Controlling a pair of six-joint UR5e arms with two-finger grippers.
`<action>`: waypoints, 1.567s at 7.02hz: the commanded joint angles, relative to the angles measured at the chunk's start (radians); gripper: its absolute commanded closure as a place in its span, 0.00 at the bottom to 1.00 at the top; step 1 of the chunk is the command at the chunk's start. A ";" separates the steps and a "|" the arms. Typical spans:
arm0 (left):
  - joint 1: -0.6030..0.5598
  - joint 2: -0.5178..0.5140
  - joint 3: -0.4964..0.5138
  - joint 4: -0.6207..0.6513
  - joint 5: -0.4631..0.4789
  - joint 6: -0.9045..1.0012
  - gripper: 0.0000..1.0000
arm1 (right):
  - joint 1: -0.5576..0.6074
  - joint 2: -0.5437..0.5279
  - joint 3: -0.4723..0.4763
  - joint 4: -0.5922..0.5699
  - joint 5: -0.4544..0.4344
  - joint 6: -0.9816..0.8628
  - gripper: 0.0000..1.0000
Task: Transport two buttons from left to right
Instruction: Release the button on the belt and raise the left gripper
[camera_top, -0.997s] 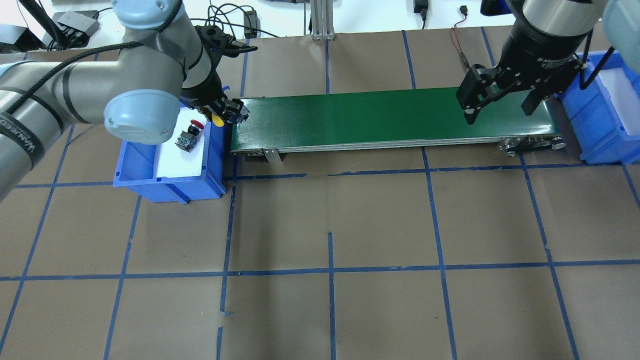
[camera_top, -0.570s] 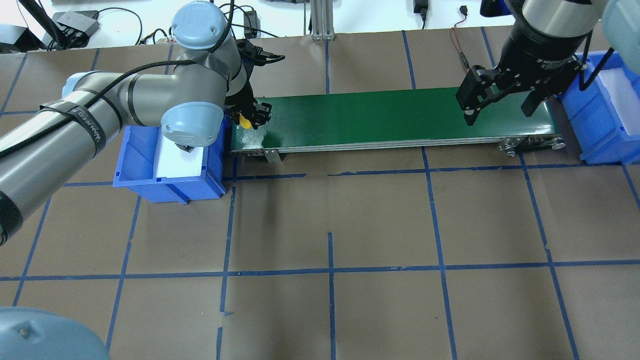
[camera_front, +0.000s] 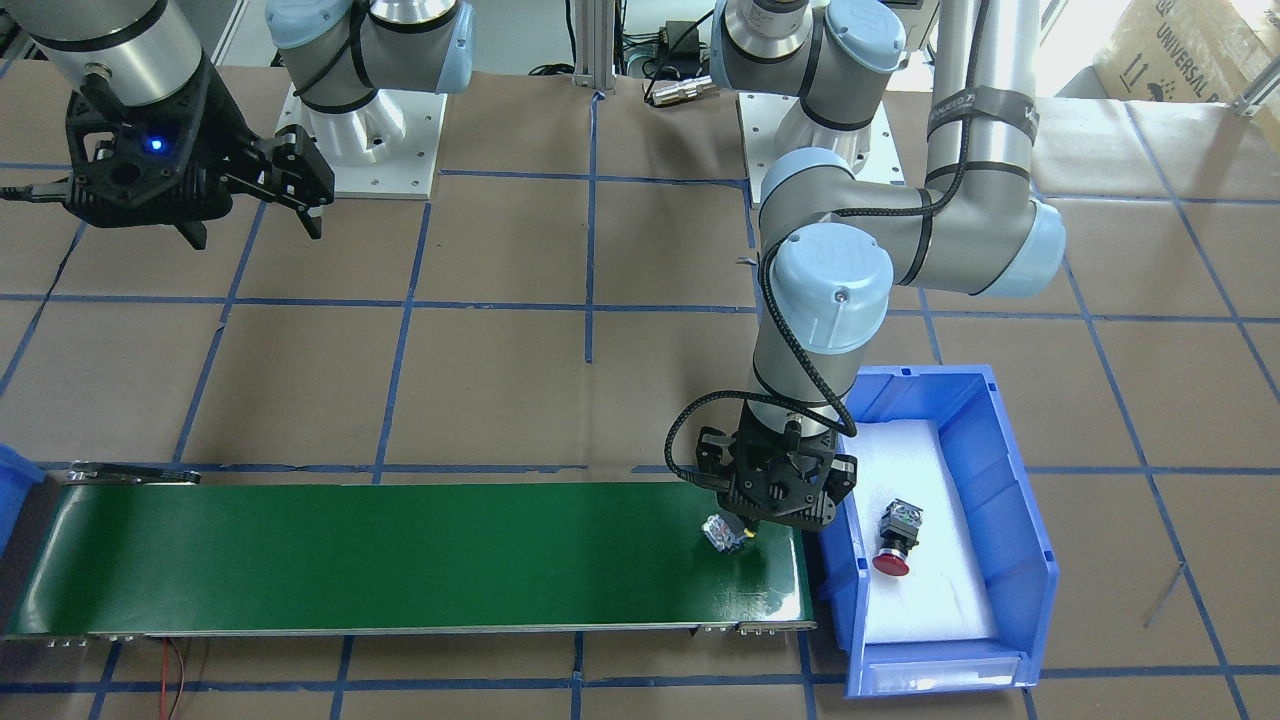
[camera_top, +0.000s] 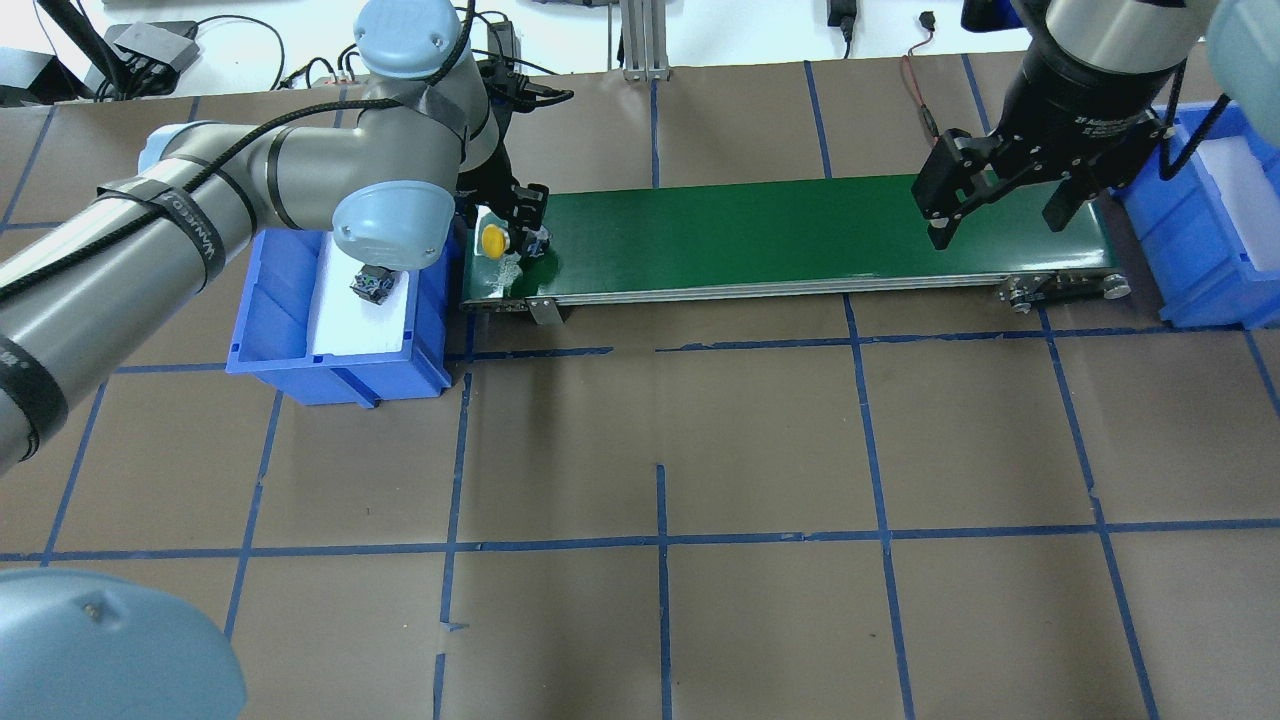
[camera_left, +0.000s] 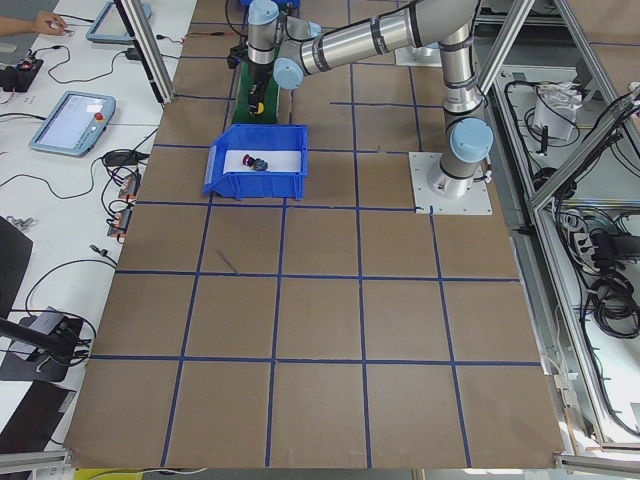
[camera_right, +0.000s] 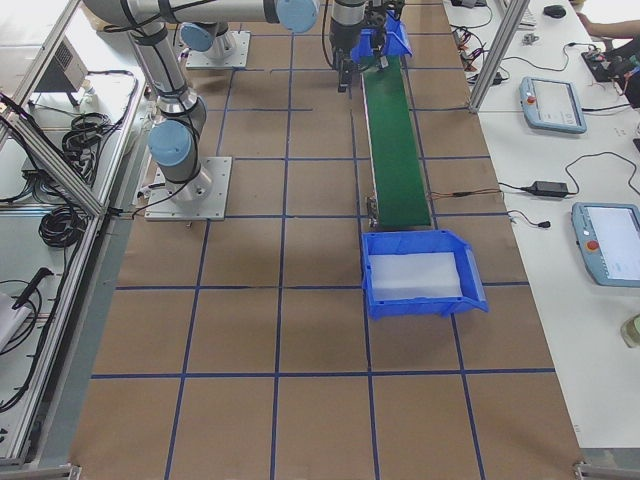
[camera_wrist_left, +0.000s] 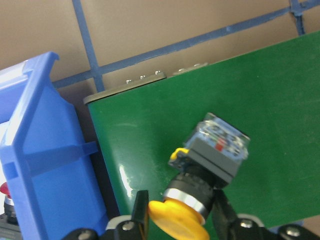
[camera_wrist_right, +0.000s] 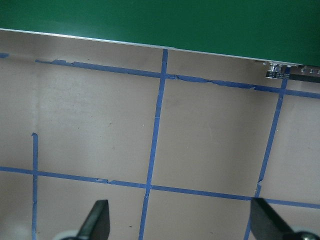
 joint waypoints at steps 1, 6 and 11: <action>0.005 0.021 0.038 -0.076 0.000 0.000 0.00 | 0.000 0.000 0.000 0.000 0.000 -0.001 0.00; 0.089 0.178 0.019 -0.277 0.051 0.017 0.00 | 0.000 0.000 0.000 0.003 -0.001 -0.001 0.00; 0.153 0.323 0.014 -0.416 0.040 0.000 0.00 | 0.000 -0.003 -0.002 0.003 -0.003 -0.001 0.00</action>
